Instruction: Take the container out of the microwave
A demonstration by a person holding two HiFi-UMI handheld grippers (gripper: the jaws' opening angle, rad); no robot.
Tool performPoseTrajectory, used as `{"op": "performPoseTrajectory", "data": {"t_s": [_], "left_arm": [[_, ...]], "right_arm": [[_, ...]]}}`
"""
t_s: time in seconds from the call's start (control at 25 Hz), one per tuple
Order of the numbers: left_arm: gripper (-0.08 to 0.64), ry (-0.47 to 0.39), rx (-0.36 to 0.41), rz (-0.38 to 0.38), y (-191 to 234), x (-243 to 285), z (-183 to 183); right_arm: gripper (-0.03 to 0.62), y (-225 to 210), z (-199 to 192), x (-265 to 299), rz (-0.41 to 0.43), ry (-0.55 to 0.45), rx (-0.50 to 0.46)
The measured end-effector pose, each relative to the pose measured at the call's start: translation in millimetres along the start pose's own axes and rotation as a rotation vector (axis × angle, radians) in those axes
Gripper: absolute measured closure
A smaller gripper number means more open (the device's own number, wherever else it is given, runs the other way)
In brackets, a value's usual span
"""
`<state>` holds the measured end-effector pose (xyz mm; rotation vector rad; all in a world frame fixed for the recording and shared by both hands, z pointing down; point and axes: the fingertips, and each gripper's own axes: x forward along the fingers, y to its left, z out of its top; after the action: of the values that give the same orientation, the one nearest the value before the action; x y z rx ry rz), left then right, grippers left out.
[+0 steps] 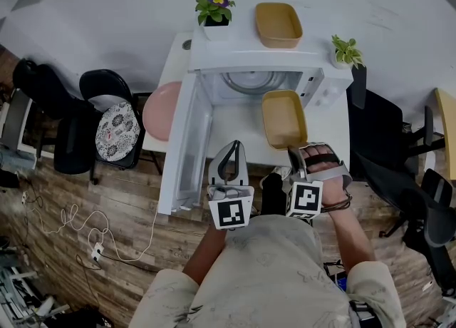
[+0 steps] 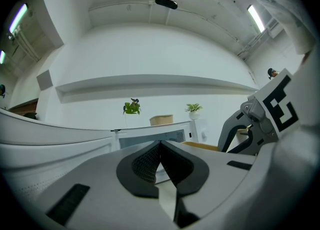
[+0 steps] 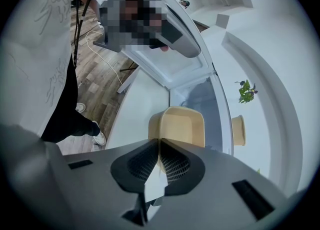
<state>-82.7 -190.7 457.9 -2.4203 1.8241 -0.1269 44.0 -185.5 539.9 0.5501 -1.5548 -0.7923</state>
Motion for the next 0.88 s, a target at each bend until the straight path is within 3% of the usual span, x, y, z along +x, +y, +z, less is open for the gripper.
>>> {"op": "performPoseTrajectory", "data": {"t_s": [0.88], "left_arm": [[0.552, 0.0, 0.007, -0.008, -4.1, 3.4, 2.3]], "right_arm": [[0.563, -3.0, -3.9, -0.4, 0.001, 0.0, -0.007]]}}
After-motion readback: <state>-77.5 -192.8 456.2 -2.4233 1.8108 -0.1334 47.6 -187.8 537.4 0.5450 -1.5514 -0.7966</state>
